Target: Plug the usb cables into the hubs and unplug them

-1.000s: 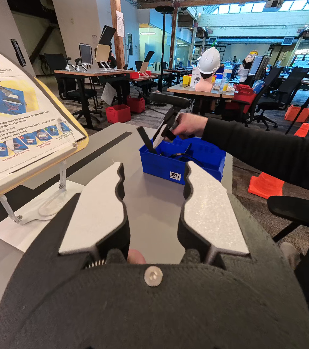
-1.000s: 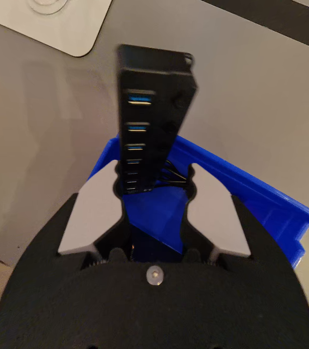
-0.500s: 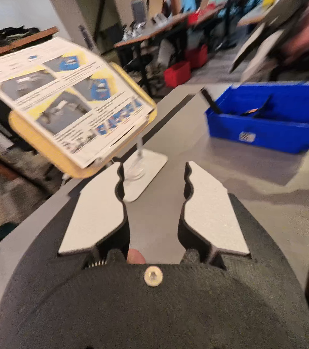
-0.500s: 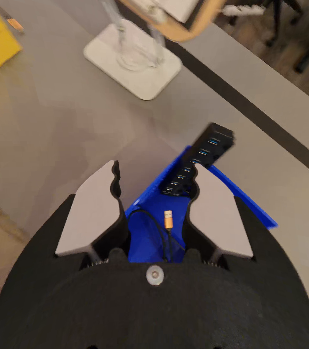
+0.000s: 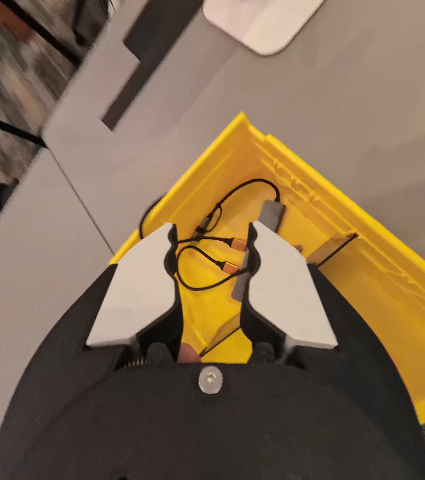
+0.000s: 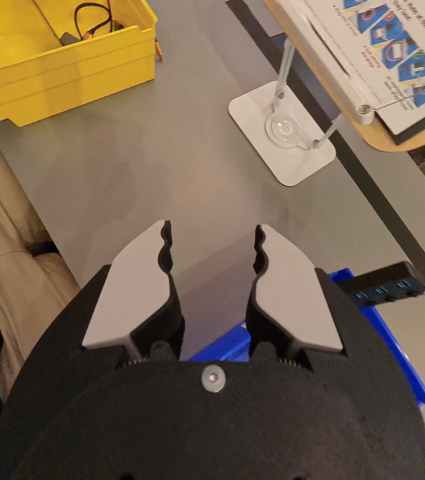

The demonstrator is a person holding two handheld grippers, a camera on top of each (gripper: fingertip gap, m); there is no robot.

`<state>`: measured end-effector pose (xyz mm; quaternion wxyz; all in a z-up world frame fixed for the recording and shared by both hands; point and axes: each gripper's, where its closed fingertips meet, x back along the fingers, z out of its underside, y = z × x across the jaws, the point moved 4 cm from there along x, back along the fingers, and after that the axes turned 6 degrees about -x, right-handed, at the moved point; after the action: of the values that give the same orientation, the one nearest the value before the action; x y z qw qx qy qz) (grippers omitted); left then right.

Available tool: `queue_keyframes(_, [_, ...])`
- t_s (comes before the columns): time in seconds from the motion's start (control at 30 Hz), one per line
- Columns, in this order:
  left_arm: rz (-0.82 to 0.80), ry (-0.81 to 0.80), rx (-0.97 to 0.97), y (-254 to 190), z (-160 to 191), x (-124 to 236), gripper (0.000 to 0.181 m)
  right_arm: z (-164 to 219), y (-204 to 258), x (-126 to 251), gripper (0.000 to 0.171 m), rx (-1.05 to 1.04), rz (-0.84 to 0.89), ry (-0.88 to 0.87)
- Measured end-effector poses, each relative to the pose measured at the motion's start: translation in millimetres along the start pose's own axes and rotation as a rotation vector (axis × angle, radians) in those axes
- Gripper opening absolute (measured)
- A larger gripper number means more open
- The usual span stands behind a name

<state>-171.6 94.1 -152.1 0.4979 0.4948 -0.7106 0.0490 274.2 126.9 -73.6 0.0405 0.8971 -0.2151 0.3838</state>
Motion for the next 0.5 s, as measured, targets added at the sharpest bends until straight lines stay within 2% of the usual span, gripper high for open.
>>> queue_keyframes(0.03, [0.013, 0.051, 0.008, -2, 8, -13, 0.048, 1, 5, -5, 0.061, 0.007, -0.016, 0.008])
queue_keyframes(0.13, [0.008, 0.230, 0.087, 1, 35, -48, 0.051, 2, 14, -17, 0.061, 0.012, -0.049, 0.018])
queue_keyframes(0.23, [0.008, 0.274, 0.251, 6, 46, -71, 0.056, 6, 18, -28, 0.061, 0.008, -0.069, 0.040])
queue_keyframes(0.4, [-0.038, 0.395, 0.402, 19, 69, -93, 0.061, 8, 21, -38, 0.060, -0.003, -0.098, 0.048])
queue_keyframes(0.5, [-0.027, 0.376, 0.432, 23, 73, -103, 0.048, 9, 23, -43, 0.060, -0.002, -0.113, 0.053])
